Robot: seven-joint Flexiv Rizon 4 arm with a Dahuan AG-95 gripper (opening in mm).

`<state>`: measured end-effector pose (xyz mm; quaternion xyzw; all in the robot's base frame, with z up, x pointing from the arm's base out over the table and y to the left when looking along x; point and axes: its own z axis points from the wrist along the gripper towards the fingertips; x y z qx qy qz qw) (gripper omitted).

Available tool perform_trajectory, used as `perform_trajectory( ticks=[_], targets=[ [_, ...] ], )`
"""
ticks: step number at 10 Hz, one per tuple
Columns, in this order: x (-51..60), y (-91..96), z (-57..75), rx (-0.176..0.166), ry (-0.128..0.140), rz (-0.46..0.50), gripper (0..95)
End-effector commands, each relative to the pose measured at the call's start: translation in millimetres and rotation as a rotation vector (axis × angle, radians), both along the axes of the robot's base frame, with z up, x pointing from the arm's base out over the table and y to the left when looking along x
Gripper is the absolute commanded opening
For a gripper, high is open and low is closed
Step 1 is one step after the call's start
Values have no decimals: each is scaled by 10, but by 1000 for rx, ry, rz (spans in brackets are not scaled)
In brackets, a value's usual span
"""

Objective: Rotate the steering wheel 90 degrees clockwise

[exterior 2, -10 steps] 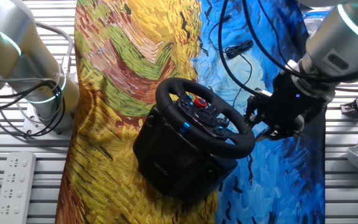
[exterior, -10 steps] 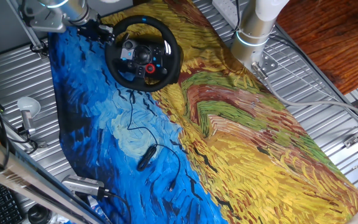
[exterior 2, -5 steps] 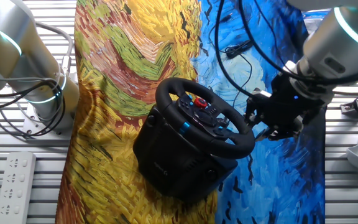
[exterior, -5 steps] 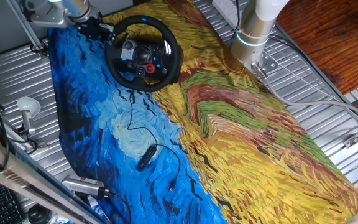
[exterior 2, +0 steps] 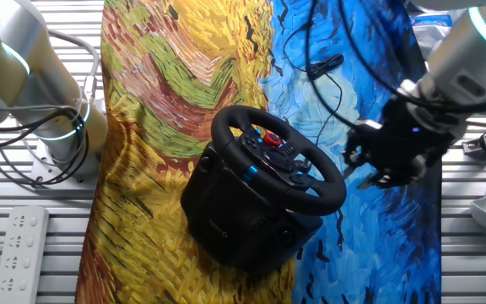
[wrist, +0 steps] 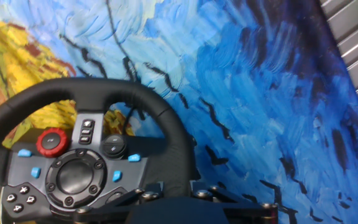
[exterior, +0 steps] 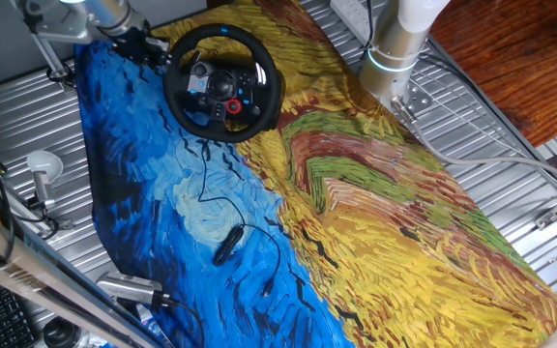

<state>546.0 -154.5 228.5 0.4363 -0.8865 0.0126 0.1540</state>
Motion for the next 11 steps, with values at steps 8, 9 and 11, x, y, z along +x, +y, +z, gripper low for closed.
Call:
perform_trajectory(
  ticks=[8, 9, 11],
  targets=[
    [-11, -2, -5, -86, -16, -21, 380],
    [-11, -2, -5, -82, -23, -34, 380],
    [-11, -2, -5, -87, -23, -46, 380]
  ],
)
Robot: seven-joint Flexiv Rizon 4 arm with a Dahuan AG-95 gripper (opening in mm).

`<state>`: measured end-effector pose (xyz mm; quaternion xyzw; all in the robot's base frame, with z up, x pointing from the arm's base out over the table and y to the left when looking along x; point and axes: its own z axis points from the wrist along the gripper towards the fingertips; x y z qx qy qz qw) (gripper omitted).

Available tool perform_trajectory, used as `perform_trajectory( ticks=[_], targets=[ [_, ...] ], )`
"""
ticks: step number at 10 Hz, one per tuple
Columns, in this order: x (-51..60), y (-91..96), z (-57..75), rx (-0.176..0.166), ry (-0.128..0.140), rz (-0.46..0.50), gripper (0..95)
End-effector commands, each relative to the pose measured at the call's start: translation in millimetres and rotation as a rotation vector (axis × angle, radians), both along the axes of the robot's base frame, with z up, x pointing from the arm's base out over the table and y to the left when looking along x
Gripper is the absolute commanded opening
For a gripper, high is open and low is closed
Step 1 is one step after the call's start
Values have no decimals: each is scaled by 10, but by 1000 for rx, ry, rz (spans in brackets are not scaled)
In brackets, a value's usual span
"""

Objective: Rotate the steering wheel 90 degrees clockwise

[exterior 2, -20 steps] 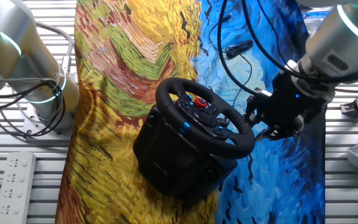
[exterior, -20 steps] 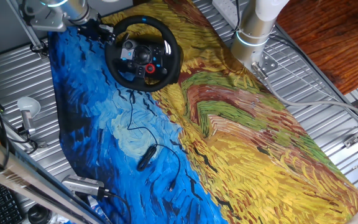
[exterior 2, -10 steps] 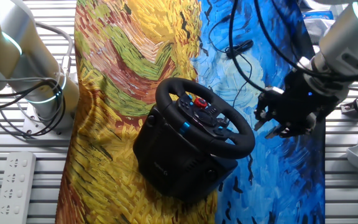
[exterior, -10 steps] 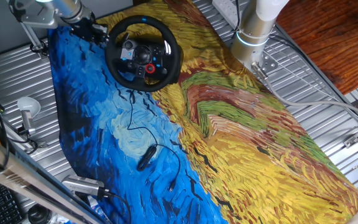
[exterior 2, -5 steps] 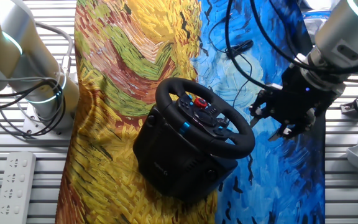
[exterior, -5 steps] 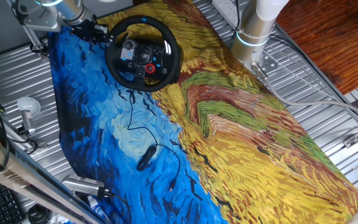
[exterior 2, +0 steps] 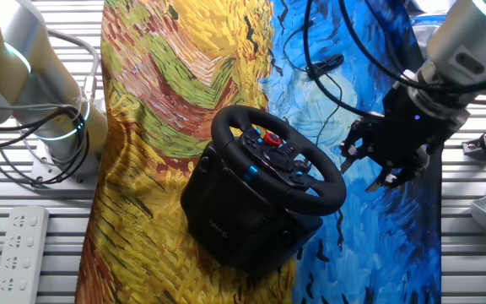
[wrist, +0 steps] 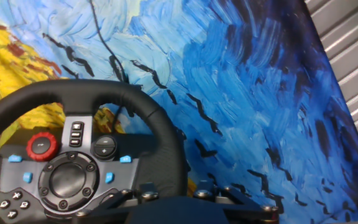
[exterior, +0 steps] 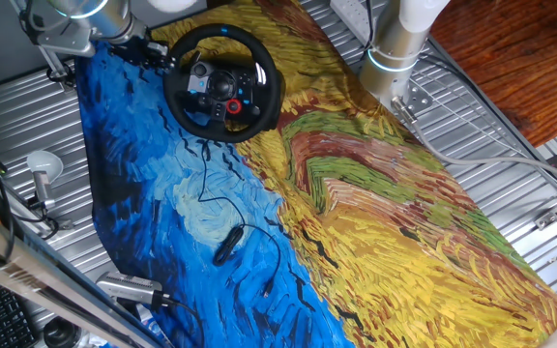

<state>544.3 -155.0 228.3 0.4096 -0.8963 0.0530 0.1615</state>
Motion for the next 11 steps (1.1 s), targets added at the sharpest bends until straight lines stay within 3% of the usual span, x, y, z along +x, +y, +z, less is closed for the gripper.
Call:
perform_trajectory(
  ticks=[1, 2, 6, 7, 10, 11],
  targets=[
    [5, 3, -4, -4, 1, -7, 380],
    [5, 3, -4, -4, -1, -10, 380],
    [-316, -224, 21, -10, -9, -64, 380],
    [-364, -241, 31, -6, -12, -86, 380],
    [-469, -208, 128, -40, -8, -186, 380],
    [-500, -222, 137, -34, -9, -182, 380]
  ],
)
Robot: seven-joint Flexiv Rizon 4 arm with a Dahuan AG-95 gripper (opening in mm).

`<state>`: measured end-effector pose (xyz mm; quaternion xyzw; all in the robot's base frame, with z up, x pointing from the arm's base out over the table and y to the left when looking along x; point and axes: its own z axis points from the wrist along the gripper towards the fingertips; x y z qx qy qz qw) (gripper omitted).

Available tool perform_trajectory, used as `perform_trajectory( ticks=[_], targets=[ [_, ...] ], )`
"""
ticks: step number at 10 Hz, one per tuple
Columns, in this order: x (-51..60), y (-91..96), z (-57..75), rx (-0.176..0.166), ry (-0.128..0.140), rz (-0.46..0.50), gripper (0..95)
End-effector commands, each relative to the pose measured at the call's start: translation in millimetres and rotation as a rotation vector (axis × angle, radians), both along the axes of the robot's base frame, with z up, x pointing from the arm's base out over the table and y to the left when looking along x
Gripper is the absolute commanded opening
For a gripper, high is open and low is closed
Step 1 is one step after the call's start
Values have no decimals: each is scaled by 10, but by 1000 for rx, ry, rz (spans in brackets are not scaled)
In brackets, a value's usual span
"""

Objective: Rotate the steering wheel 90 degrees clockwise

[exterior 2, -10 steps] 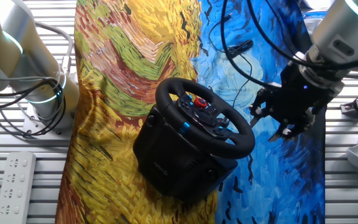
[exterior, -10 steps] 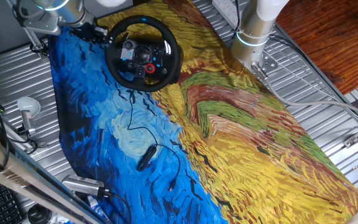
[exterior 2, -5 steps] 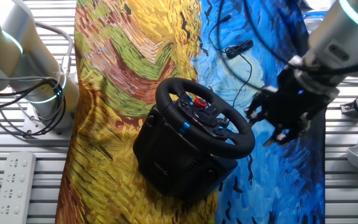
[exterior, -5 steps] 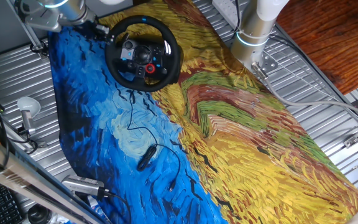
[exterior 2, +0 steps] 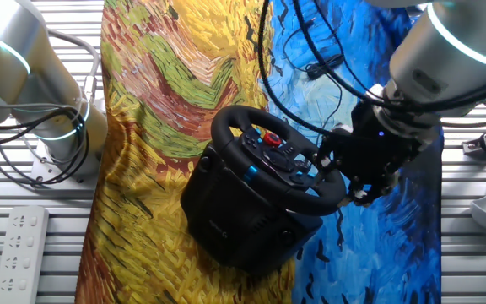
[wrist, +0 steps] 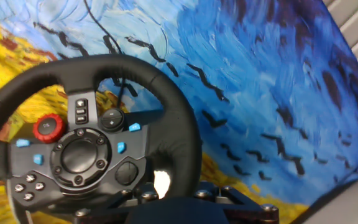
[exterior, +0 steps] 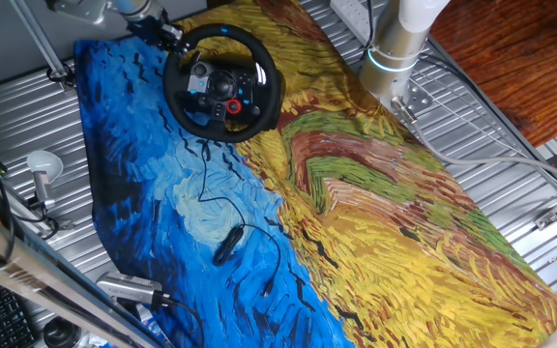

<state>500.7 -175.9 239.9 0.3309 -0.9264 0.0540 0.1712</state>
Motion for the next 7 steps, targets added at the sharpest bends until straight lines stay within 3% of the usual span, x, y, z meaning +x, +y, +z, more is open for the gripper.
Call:
perform_trajectory(
  ticks=[1, 3, 4, 7],
  targets=[
    [-92, -24, 23, -1, -7, -15, 380],
    [-139, -42, 29, 58, 31, 93, 380],
    [-149, -41, 37, 116, 46, 131, 380],
    [-160, -18, 83, 141, 57, 180, 380]
  ],
)
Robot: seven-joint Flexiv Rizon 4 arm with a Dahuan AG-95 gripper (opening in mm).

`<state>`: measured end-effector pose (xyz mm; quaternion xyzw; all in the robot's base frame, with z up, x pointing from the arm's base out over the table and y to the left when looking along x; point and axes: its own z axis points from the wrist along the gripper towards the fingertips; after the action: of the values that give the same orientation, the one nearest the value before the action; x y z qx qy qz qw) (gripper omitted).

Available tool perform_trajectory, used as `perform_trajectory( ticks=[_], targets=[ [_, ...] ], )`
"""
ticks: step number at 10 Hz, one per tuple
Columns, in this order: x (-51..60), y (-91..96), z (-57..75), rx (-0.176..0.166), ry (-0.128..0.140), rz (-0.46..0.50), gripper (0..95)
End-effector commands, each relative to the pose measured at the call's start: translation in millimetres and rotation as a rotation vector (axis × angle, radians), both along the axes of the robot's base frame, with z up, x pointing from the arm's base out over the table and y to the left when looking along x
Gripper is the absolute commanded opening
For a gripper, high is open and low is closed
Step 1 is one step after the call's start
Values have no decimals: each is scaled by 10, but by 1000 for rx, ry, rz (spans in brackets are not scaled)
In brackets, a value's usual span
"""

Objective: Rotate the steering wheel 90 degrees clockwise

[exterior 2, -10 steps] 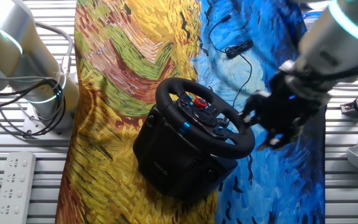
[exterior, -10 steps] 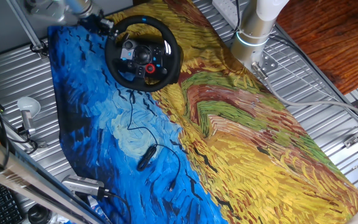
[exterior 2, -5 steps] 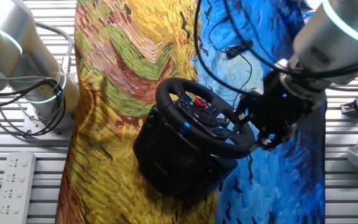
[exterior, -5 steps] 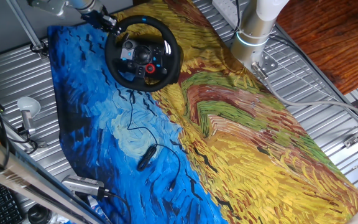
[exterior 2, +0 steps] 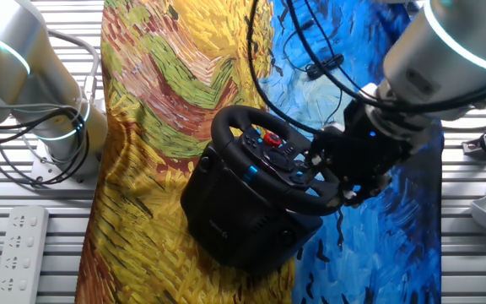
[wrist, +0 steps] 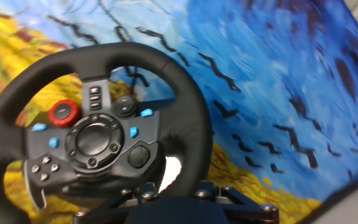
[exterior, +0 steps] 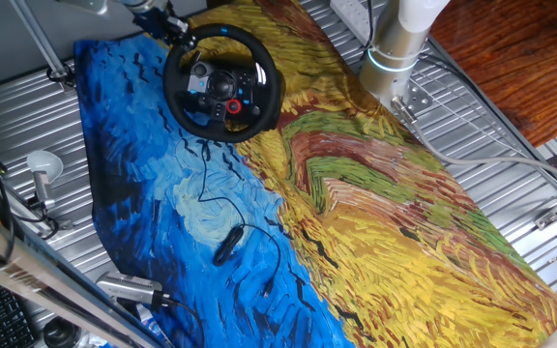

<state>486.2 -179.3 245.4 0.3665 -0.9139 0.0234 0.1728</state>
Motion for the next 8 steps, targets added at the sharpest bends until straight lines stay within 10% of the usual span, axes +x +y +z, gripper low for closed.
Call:
perform_trajectory(
  ticks=[1, 5, 8],
  targets=[
    [-18, 27, 54, 88, 30, 156, 380],
    [-48, 106, 151, 154, 60, 351, 380],
    [-73, 136, 203, 298, 78, 552, 380]
  ],
)
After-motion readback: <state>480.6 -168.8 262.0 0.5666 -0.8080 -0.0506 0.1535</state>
